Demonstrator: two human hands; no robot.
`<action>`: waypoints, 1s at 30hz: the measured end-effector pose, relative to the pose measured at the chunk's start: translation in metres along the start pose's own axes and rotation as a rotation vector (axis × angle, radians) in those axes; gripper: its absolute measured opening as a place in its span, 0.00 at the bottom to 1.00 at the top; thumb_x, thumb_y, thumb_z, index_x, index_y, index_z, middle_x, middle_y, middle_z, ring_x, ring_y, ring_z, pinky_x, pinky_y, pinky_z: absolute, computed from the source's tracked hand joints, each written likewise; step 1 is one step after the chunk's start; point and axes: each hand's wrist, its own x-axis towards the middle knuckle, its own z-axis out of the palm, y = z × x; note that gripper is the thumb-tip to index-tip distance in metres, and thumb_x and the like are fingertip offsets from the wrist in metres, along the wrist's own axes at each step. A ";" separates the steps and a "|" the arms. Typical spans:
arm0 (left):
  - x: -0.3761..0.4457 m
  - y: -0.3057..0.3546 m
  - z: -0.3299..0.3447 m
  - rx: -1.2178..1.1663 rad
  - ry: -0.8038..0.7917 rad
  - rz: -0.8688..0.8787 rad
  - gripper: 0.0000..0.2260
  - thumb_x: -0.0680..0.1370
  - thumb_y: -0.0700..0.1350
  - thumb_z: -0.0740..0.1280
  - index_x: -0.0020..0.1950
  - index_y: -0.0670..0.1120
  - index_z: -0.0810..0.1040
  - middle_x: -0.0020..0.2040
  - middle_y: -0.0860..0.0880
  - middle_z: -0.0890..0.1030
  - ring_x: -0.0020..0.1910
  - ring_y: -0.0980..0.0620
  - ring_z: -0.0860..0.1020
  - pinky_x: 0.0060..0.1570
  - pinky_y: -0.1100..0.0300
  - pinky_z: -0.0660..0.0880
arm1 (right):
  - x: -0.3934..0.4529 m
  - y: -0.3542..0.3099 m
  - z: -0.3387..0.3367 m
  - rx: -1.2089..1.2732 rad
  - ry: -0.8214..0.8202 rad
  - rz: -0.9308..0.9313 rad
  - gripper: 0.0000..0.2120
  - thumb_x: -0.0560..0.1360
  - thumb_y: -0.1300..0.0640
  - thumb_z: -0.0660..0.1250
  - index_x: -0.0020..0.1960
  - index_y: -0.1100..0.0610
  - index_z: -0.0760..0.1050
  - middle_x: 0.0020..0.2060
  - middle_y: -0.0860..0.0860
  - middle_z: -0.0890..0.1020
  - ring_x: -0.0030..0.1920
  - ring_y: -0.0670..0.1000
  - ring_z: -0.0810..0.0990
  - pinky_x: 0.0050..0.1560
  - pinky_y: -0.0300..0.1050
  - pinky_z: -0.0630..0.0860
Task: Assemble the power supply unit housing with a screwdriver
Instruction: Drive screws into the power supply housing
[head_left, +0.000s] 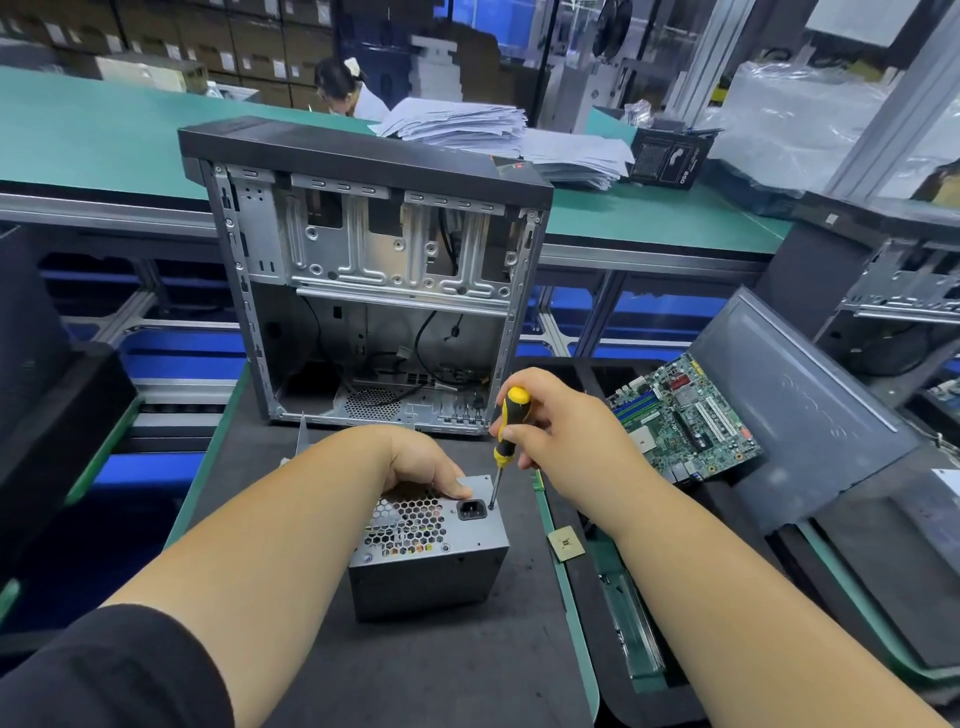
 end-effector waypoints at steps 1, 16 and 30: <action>-0.001 0.000 0.001 0.004 0.017 -0.002 0.07 0.80 0.45 0.65 0.52 0.47 0.82 0.48 0.45 0.83 0.47 0.45 0.78 0.55 0.51 0.74 | -0.001 0.000 0.000 -0.003 -0.001 -0.006 0.10 0.78 0.59 0.66 0.51 0.44 0.71 0.42 0.48 0.85 0.37 0.48 0.83 0.48 0.53 0.81; -0.054 -0.058 0.017 -0.048 1.026 0.586 0.11 0.75 0.43 0.71 0.54 0.56 0.80 0.45 0.56 0.80 0.43 0.59 0.77 0.44 0.72 0.72 | -0.005 -0.006 0.016 0.488 0.280 -0.081 0.08 0.79 0.62 0.65 0.49 0.50 0.69 0.44 0.44 0.84 0.43 0.45 0.84 0.48 0.48 0.80; -0.094 -0.211 0.049 -0.346 1.367 0.096 0.06 0.73 0.44 0.69 0.40 0.56 0.79 0.36 0.55 0.79 0.37 0.53 0.77 0.38 0.60 0.72 | 0.030 -0.003 0.135 1.089 0.025 0.169 0.05 0.82 0.64 0.62 0.46 0.59 0.71 0.44 0.57 0.86 0.39 0.50 0.83 0.39 0.39 0.78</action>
